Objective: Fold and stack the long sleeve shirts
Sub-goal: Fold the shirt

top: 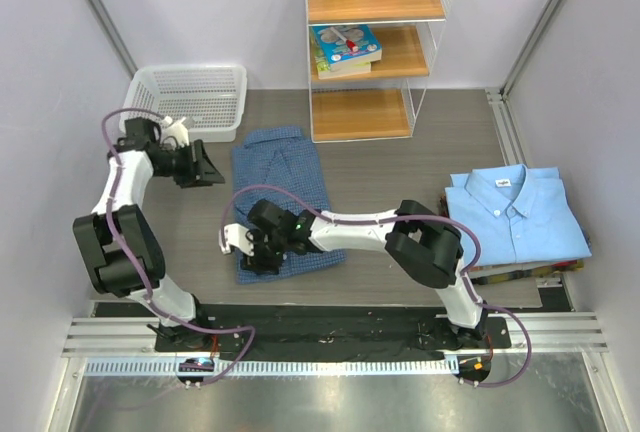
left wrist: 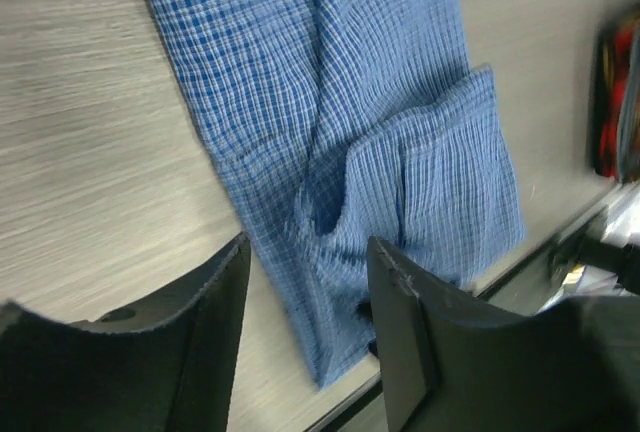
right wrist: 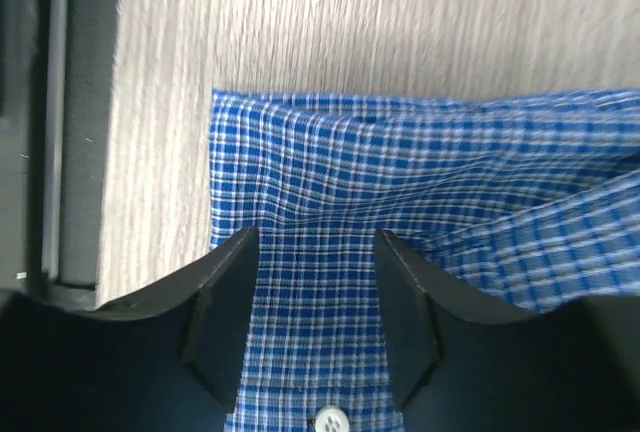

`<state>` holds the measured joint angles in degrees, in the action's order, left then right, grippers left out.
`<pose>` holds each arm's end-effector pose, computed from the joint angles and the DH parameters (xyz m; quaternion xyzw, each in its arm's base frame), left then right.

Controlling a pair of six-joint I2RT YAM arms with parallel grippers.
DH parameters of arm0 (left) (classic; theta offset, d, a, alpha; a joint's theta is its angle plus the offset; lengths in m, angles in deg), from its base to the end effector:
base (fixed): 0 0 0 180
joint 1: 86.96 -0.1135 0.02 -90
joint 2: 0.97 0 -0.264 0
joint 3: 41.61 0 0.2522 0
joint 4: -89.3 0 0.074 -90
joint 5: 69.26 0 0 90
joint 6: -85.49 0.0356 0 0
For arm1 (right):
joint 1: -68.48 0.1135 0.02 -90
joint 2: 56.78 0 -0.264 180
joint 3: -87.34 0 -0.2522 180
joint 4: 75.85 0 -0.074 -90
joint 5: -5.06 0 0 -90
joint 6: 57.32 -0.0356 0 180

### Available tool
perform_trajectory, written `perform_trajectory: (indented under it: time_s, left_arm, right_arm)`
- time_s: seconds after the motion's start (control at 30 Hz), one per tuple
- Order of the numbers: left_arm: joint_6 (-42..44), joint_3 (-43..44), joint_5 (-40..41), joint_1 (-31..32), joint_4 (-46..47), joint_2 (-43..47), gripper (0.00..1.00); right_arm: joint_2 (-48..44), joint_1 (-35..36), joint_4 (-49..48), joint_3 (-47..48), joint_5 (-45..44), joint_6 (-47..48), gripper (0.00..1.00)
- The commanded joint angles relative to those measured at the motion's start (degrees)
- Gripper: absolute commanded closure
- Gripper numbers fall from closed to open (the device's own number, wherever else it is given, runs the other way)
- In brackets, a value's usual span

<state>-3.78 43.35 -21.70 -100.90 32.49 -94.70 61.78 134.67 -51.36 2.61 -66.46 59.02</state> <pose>0.3240 0.0557 0.2472 -0.0288 0.9139 -0.3257 0.2407 0.1715 0.4165 0.1659 -0.7053 0.5948 0.2620 0.2832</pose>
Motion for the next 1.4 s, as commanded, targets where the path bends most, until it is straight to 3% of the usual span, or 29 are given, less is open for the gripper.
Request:
perform_trajectory:
  time_s: [0.0,0.03,0.2,0.37,0.5,0.77,1.13,1.37]
  left_arm:
    - [24.46,5.52,-11.34,-4.87,-15.37,3.21,0.48]
    - [28.49,6.92,-12.22,-4.87,-17.58,3.21,0.48]
    - [29.07,3.52,-13.55,-3.03,-21.38,6.1,0.57]
    - [14.6,-8.25,-11.36,-0.22,-12.51,10.23,0.59]
    - [10.26,-11.52,-11.53,3.38,-9.43,11.11,0.56]
    - [-0.38,-14.77,-4.85,6.73,-3.62,7.27,0.62]
    - [-10.22,-19.69,-2.83,7.69,7.97,2.94,0.48]
    - [-15.66,-19.78,-10.81,7.96,15.26,3.82,0.46]
  right_arm:
    - [-6.13,-0.89,8.32,8.11,2.96,-1.12,0.41]
    - [-6.93,-1.15,9.74,9.09,3.31,-1.12,0.41]
    - [-12.64,-5.19,15.2,8.84,7.35,-3.75,0.45]
    - [-15.38,-8.71,15.21,2.17,9.2,-6.48,0.51]
    - [-15.82,-11.08,15.21,-0.56,9.64,-7.36,0.58]
    - [-14.94,-14.95,14.94,-1.45,12.81,-10.88,0.66]
    - [-13.71,-16.36,14.15,-3.38,12.98,-12.72,0.66]
    - [-12.3,-18.12,13.36,-4.35,13.25,-12.9,0.66]
